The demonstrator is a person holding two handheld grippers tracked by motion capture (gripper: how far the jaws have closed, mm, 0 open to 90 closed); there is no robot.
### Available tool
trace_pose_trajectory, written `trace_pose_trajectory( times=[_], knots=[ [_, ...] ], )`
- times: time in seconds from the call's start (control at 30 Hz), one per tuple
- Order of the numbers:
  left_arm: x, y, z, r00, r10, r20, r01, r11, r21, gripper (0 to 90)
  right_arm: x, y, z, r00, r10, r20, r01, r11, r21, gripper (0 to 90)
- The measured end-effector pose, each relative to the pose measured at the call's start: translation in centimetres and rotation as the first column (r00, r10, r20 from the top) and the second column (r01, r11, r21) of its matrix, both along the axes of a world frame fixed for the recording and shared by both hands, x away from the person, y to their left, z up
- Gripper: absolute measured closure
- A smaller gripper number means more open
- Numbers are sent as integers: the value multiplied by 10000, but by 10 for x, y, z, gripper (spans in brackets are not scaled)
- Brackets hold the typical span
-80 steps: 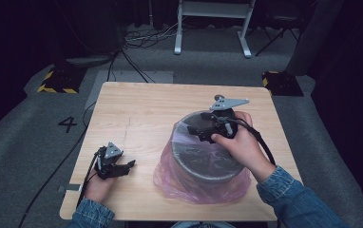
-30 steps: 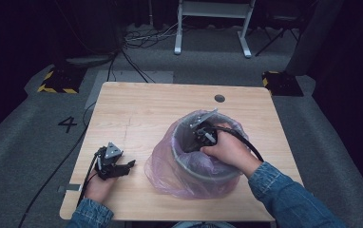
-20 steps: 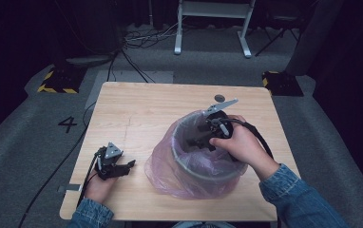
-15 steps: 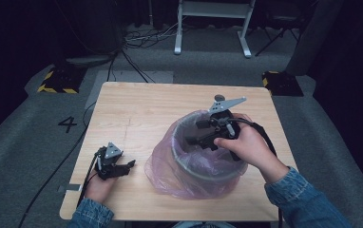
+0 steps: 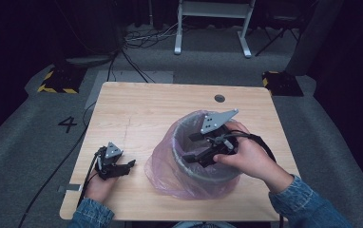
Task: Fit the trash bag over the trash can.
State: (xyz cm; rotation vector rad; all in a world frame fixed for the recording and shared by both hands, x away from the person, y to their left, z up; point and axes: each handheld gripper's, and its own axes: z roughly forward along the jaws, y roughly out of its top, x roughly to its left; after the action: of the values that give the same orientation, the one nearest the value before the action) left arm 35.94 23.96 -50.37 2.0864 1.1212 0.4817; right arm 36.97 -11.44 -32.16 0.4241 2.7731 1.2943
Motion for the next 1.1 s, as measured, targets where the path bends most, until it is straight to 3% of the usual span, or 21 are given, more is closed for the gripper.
trace_pose_trajectory(
  times=[0.2,0.3,0.77,0.9,1.1],
  knots=[
    [0,0,0,10000,4,-1,-4,10000,-3,334,10,9,-23,9993,-197,-307,166,9950,-984,242],
    [0,0,0,10000,0,6,0,10000,0,334,11,14,-34,9977,-240,-626,170,9937,-1110,239],
    [0,0,0,10000,28,-4,-28,10000,-26,334,26,28,-68,9927,-930,-763,719,9674,-2429,185],
    [0,0,0,10000,39,-1,-39,10000,-28,334,30,31,-74,9885,-1077,-1063,739,9567,-2815,175],
    [0,0,0,10000,43,1,-43,10000,-29,334,36,34,-86,9790,-1554,-1318,989,9279,-3595,176]
  ],
)
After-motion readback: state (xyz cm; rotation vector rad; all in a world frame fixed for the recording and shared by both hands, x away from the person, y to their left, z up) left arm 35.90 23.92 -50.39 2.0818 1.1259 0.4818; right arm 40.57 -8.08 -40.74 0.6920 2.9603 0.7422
